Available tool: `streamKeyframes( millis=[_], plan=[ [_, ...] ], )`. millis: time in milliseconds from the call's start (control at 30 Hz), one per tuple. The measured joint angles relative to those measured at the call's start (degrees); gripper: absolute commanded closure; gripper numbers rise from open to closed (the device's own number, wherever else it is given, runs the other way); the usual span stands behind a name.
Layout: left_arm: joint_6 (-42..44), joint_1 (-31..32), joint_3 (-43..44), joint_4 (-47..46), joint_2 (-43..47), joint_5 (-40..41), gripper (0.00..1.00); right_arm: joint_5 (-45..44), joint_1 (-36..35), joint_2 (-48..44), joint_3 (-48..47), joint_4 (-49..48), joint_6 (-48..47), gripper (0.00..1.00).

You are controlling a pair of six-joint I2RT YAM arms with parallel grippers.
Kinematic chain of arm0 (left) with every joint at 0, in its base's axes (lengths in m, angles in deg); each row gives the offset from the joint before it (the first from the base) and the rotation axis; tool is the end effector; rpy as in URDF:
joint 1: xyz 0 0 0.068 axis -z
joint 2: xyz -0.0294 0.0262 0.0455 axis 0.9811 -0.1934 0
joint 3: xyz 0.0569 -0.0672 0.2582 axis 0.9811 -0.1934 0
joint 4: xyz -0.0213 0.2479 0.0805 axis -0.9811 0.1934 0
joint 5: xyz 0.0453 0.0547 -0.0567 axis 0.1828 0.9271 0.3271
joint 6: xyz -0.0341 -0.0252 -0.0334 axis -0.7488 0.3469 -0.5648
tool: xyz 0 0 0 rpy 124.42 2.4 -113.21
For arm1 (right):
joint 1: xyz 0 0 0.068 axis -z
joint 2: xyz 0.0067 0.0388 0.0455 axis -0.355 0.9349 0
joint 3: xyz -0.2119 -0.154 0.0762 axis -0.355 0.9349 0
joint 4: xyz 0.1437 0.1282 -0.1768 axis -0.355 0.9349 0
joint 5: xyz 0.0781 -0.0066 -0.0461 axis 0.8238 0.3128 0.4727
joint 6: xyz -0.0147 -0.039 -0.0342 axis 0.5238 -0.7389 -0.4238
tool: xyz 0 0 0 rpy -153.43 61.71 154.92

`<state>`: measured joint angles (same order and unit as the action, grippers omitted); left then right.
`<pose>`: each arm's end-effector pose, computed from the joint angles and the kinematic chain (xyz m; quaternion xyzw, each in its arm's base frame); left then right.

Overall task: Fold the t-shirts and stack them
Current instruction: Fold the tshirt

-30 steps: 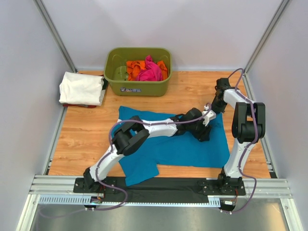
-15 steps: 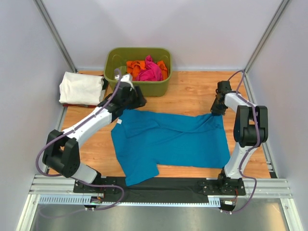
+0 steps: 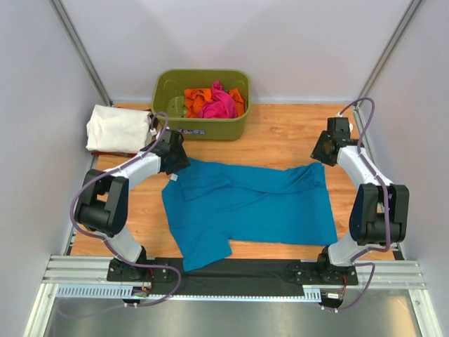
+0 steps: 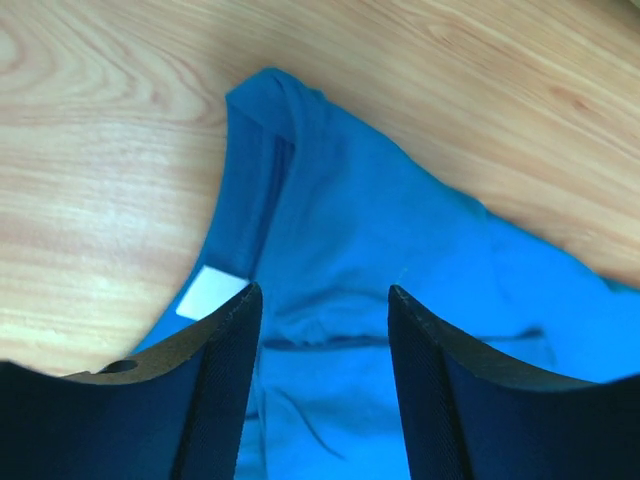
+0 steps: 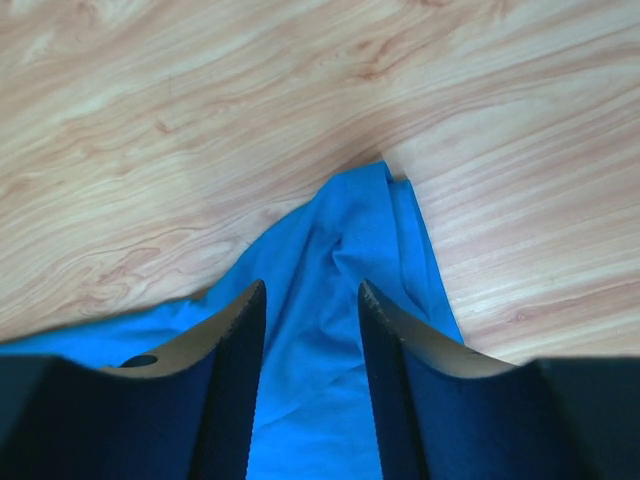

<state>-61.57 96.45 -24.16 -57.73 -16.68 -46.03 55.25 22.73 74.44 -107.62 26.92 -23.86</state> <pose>0.3247 -0.0982 0.1926 -0.2127 0.9253 -0.0986 0.2982 0.3346 -0.0150 0.2377 0.2060 0.9314 0.0000 0.3001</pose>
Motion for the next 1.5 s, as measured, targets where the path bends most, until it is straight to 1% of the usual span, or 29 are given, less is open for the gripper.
streamKeyframes(
  millis=[100,133,200,267,400,467,533,633,867,1067,1133,1167,1200,1267,1300,1367,1500],
  plan=[
    [0.0,-0.8,0.4,-1.0,-2.0,-0.1,0.58,-0.5,0.0,-0.2,2.9,-1.3,0.8,0.68],
    [0.1,-1.0,0.5,-1.4,-2.7,-0.3,0.64,-0.6,0.0,0.0,4.0,-1.5,1.3,0.74],
    [0.1,-1.1,1.0,-1.9,-4.1,-0.8,0.69,-0.7,0.0,0.5,5.5,-1.6,2.1,0.8],
    [0.3,-1.1,1.8,-2.6,-5.4,-1.1,0.69,-1.1,0.0,1.5,6.4,-1.9,2.8,0.86],
    [-0.7,-1.1,4.3,-2.6,-8.2,-0.8,0.7,-2.1,0.0,4.4,6.5,-3.4,3.3,0.91],
    [-1.6,-1.1,4.7,-2.4,-8.9,-0.2,0.71,-2.7,0.0,6.4,6.4,-4.2,3.3,0.94],
    [-3.0,-1.1,4.7,-1.7,-9.3,0.9,0.71,-3.0,0.0,8.9,6.3,-4.3,3.5,0.96],
    [-5.6,-1.1,4.7,0.1,-9.7,2.4,0.71,-3.6,0.1,9.9,4.8,-4.3,3.9,0.96],
    [-11.5,-1.1,5.1,3.9,-9.4,7.3,0.71,-7.6,0.5,10.0,4.7,-1.5,4.1,0.95],
    [-14.1,-1.1,3.6,6.9,-7.6,10.0,0.71,-8.0,2.4,8.6,6.3,-1.3,4.6,0.93],
    [-14.0,-1.1,3.3,7.4,-7.2,10.0,0.71,-7.6,2.8,7.9,6.7,-1.3,4.5,0.9],
    [-13.6,-1.1,3.1,7.5,-7.1,9.9,0.73,-7.3,3.0,7.6,6.8,-1.3,4.5,0.88],
    [-12.9,-1.1,3.0,7.2,-6.9,9.6,0.73,-6.7,3.1,7.2,6.8,-1.4,4.4,0.83],
    [-11.3,-1.1,2.7,6.6,-6.5,8.9,0.74,-5.7,3.2,6.0,6.8,-1.5,4.1,0.8],
    [-10.4,-1.1,2.6,6.1,-6.2,8.5,0.74,-5.1,3.2,5.4,6.7,-1.5,4.0,0.75],
    [-8.1,-1.1,2.6,5.5,-5.2,7.8,0.74,-4.3,3.2,4.1,5.6,-1.4,3.8,0.72],
    [-4.2,-1.1,2.9,4.9,-2.6,7.0,0.72,-2.8,3.2,1.6,2.3,-1.7,3.6,0.69]
  ],
)
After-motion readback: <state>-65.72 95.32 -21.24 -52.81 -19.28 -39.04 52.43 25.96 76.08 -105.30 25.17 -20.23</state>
